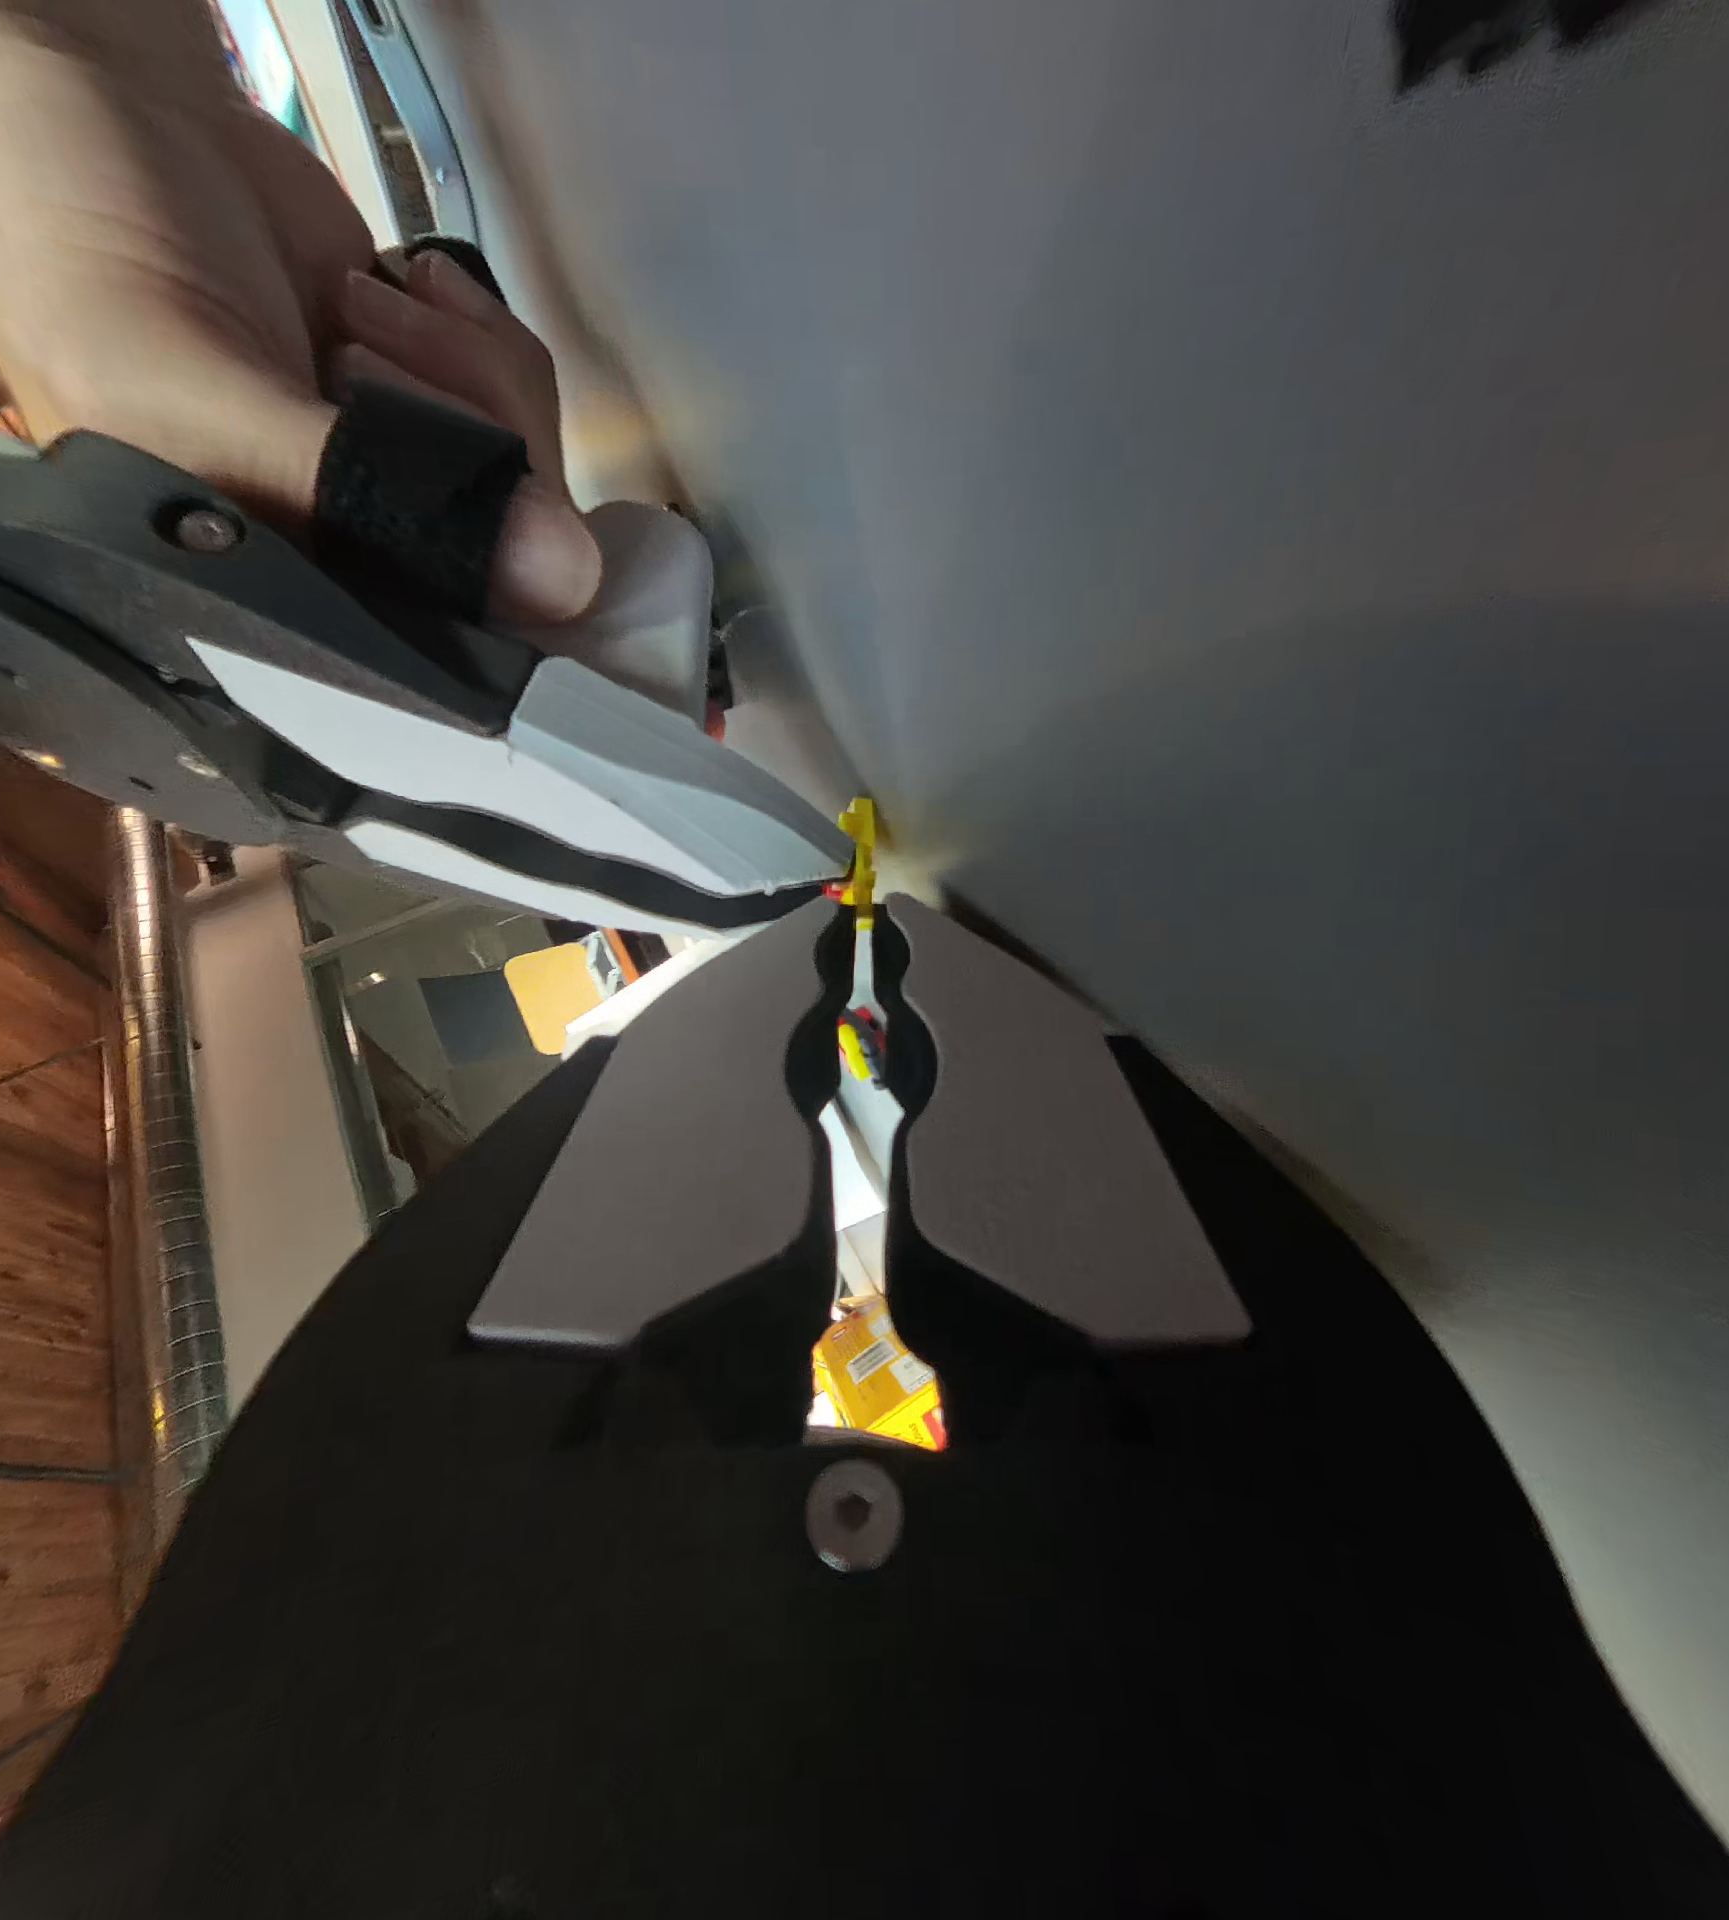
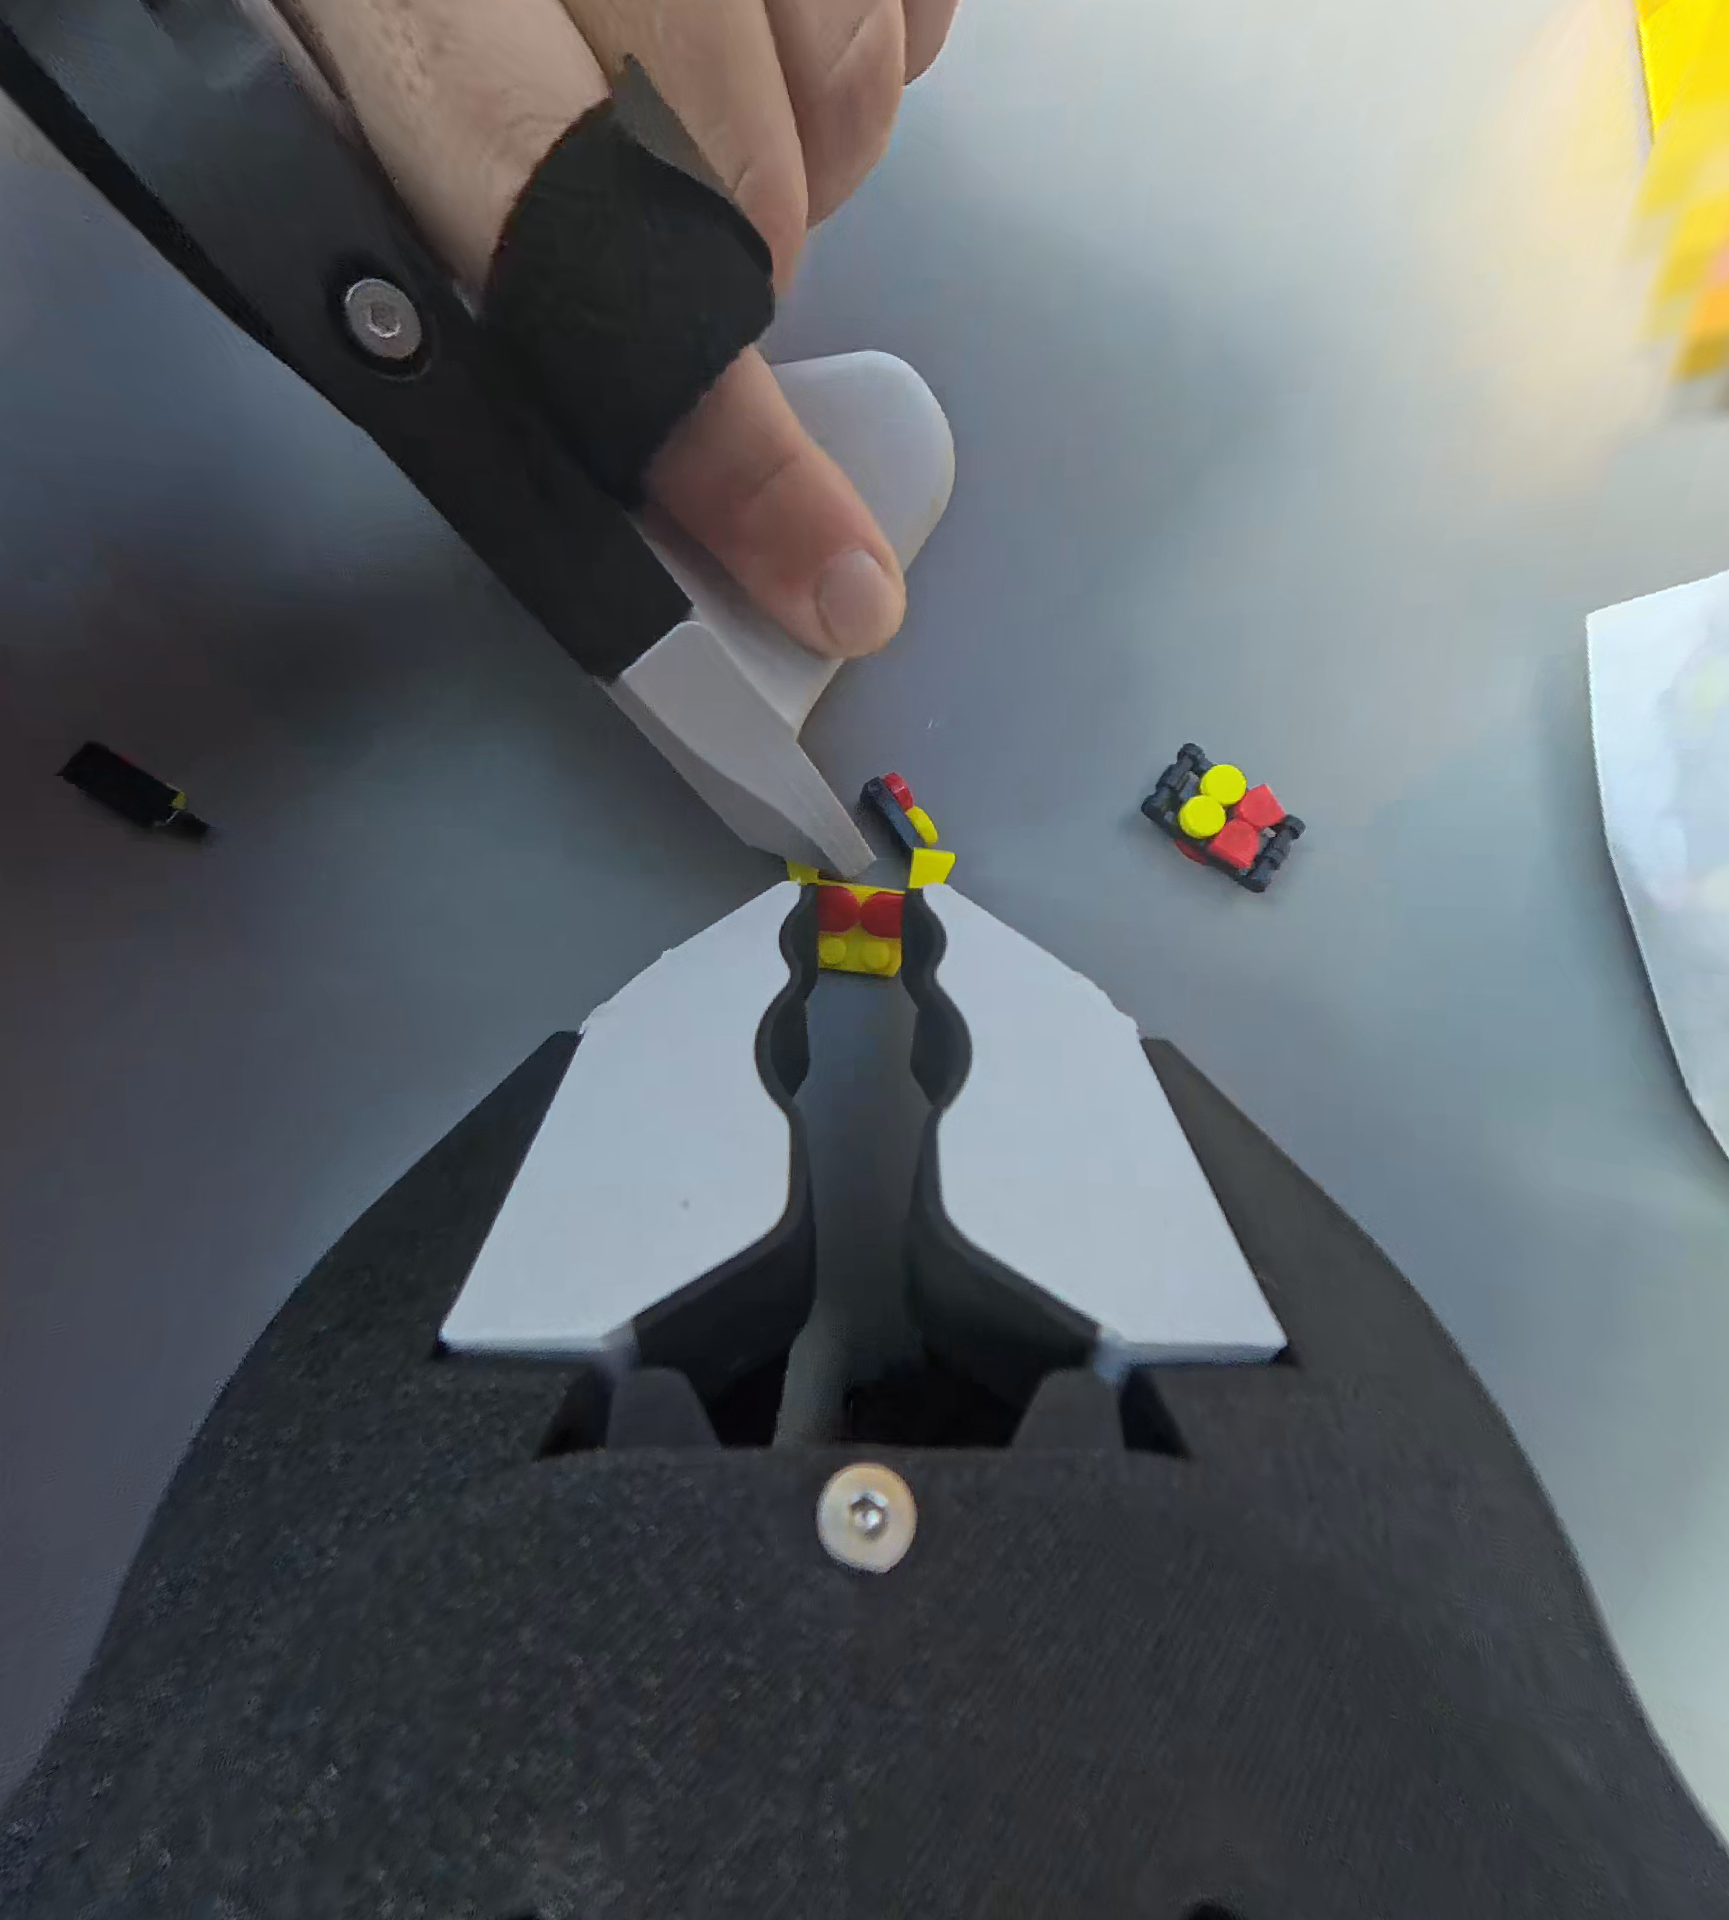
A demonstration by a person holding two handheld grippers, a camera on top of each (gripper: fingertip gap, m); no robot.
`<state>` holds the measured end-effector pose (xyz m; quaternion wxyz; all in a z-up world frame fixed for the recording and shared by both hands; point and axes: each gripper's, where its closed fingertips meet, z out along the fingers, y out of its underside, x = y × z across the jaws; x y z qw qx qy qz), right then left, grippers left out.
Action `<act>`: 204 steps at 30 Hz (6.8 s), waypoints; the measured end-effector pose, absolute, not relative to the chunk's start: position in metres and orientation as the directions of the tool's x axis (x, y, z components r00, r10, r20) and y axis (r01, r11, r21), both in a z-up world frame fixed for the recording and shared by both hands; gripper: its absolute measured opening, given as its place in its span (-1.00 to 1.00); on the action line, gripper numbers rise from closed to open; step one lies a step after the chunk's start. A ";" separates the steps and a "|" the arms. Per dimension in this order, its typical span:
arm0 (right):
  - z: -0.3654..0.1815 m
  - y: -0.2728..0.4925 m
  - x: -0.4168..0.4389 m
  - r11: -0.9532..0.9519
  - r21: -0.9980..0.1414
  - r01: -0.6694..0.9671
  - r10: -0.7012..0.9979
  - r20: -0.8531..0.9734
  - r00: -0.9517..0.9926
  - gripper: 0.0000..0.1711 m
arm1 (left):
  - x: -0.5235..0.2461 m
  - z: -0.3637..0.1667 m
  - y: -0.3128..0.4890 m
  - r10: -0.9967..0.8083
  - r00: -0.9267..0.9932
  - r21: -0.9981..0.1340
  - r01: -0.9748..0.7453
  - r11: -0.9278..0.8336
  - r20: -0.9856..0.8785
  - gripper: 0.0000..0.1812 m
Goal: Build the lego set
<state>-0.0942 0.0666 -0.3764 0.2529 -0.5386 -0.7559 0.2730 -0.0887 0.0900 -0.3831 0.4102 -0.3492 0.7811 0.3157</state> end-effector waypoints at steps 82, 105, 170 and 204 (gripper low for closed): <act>-0.374 0.313 -0.053 0.245 -0.477 0.844 0.967 0.058 -0.247 -0.91 | -0.140 -0.346 0.086 -0.386 0.243 -0.349 -0.908 0.232 -0.890 -0.97; -0.212 0.148 -0.233 0.541 -0.697 0.471 0.812 0.287 -0.508 -0.74 | -0.163 -0.346 0.037 -0.367 0.301 -0.373 -0.917 0.143 -0.880 -0.97; -0.305 0.247 -0.128 0.243 -0.391 0.888 0.969 0.052 -0.242 -0.70 | -0.140 -0.328 0.102 -0.237 0.265 -0.324 -0.911 0.257 -0.935 -0.97; -0.317 0.094 -0.128 0.249 -0.770 0.588 0.944 0.057 -0.324 -0.84 | -0.126 -0.321 0.127 -0.016 -0.033 0.026 -0.942 0.334 -0.999 -0.97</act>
